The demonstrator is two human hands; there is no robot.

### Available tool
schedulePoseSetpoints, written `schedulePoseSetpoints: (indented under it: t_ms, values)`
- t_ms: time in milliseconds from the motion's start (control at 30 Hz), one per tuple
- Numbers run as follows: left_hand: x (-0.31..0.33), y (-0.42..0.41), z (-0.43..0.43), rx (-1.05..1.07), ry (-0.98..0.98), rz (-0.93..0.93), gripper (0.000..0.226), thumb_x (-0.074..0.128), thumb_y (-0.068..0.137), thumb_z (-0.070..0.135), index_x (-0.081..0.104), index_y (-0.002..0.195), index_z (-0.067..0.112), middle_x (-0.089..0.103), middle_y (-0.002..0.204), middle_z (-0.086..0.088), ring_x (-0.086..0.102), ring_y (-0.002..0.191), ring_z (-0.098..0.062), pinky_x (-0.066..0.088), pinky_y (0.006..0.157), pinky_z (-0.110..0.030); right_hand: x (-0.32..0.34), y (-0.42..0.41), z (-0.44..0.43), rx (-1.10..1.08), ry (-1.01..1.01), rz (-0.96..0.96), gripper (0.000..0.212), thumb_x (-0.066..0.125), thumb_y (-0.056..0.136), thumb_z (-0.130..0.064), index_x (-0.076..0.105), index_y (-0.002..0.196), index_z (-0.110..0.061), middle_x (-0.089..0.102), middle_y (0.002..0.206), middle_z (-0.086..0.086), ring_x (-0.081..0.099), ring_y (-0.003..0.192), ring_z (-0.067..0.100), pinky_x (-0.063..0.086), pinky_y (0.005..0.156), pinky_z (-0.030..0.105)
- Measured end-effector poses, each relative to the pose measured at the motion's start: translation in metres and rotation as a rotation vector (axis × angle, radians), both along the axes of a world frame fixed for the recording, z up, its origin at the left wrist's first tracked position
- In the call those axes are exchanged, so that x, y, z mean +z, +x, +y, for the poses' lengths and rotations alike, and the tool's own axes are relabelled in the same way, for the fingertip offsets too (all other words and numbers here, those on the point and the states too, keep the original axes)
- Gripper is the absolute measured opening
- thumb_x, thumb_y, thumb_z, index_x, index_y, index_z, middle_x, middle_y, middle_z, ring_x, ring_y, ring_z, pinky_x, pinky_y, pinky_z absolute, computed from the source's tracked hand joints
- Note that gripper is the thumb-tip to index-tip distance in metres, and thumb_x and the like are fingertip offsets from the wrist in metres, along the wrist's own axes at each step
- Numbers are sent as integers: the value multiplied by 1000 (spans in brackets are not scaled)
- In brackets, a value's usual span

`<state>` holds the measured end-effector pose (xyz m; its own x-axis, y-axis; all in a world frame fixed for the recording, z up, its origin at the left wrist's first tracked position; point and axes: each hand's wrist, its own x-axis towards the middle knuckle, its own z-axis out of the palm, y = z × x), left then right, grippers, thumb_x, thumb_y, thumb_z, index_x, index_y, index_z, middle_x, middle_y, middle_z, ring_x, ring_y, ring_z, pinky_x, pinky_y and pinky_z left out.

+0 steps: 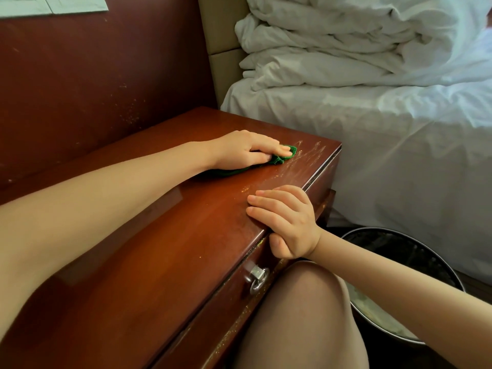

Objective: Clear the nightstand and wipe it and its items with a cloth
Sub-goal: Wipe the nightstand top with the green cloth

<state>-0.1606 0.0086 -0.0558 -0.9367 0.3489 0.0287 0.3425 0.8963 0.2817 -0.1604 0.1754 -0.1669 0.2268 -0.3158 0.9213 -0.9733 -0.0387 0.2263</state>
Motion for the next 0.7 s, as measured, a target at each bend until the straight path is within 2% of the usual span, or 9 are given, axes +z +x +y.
schedulePoseSetpoints:
  t_ms: [133, 367, 467, 600, 700]
  values:
    - [-2, 20, 0, -54, 5, -7, 42, 49, 97, 12, 49, 131, 36, 46, 137, 19, 32, 134, 0, 21, 113, -24, 1, 0, 3, 4, 23, -9, 46, 16, 99, -31, 56, 108, -11, 71, 101, 11, 60, 99, 22, 45, 84, 35]
    - [0, 32, -3, -91, 20, -49, 41, 47, 98, 11, 49, 132, 34, 44, 138, 19, 31, 134, 1, 20, 112, -17, 4, 1, 5, -18, 96, 0, 44, 18, 99, -30, 55, 110, -11, 71, 104, 12, 59, 102, 23, 44, 86, 36]
    - [3, 27, -14, 18, 0, -15, 39, 44, 99, 14, 50, 134, 30, 42, 139, 19, 32, 130, 5, 21, 109, -13, 7, 0, 11, -8, 200, 5, 43, 19, 98, -29, 53, 114, -10, 69, 109, 13, 58, 105, 24, 43, 88, 37]
    - [3, 31, -36, 242, -22, 22, 39, 42, 100, 15, 48, 136, 27, 43, 144, 8, 35, 135, -8, 20, 105, -16, 17, -5, 18, 24, 356, 8, 40, 22, 99, -27, 51, 118, -8, 66, 115, 15, 54, 110, 24, 41, 93, 36]
    - [1, 44, -37, 326, -29, 40, 39, 41, 100, 16, 47, 137, 27, 42, 145, 7, 34, 135, -11, 20, 104, -17, 22, -5, 23, 56, 406, 14, 37, 24, 98, -21, 48, 123, -9, 57, 127, 13, 52, 115, 25, 40, 97, 36]
